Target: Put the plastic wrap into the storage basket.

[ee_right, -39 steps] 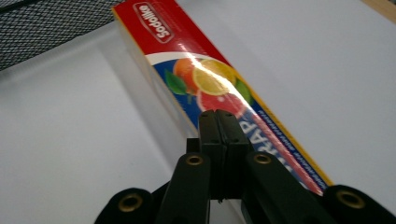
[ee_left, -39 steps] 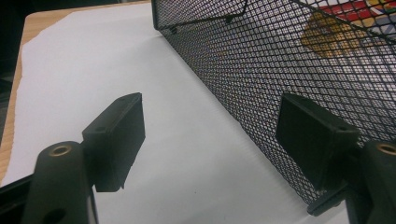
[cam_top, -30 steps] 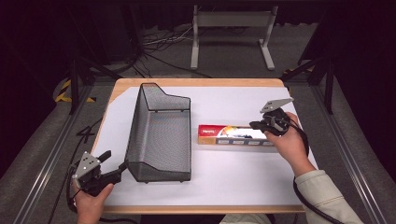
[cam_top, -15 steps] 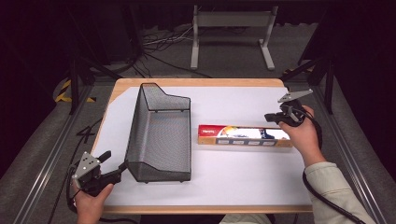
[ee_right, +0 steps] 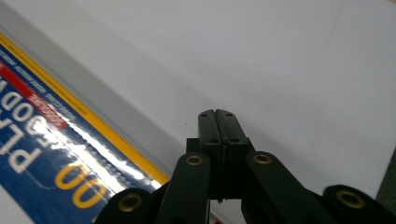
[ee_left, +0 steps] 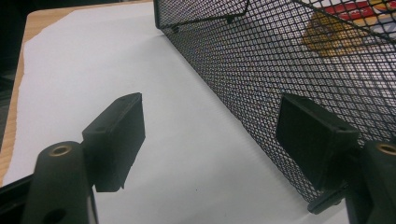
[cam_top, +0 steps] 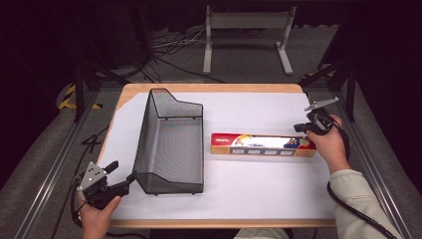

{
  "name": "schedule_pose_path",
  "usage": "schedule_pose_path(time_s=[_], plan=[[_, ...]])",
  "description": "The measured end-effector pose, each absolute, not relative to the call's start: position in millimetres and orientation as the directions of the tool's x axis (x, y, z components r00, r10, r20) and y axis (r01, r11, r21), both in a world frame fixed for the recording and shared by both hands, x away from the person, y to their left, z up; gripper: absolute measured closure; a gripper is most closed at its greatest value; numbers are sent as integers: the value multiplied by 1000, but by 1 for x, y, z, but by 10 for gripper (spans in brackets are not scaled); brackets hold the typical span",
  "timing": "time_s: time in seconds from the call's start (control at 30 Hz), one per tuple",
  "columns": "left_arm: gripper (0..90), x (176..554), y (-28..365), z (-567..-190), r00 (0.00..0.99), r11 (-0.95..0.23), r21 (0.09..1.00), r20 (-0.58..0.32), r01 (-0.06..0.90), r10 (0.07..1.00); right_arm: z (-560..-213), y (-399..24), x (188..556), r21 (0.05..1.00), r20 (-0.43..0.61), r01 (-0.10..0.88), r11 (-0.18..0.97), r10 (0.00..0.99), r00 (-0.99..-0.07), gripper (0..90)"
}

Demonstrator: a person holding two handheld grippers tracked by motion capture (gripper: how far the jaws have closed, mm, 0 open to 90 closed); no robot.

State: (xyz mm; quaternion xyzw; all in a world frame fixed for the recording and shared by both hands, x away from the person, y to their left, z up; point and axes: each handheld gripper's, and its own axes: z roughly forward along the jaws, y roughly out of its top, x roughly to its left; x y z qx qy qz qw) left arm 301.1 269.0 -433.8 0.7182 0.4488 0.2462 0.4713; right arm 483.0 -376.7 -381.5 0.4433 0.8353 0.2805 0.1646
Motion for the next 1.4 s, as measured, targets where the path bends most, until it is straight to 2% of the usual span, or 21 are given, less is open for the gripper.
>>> schedule_pose_path(time_s=[0.3,0.47,0.73,1.1,1.4], plan=[[248,302,269,-434,476,-153,897,-69,414,877,-395,-394,485,559,-21,693,455,843,-538,900],[248,301,269,-434,475,-151,898,-71,414,877,-399,-398,483,565,22,707,425,849,-528,900],[248,302,269,-434,477,-150,900,-71,410,876,-395,-400,474,513,69,734,445,831,-551,900],[248,305,267,-433,470,-144,899,-75,413,880,-395,-399,439,466,151,751,469,794,-589,900],[248,305,268,-433,464,-138,899,-78,415,883,-397,-387,409,450,164,723,525,747,-644,900]])
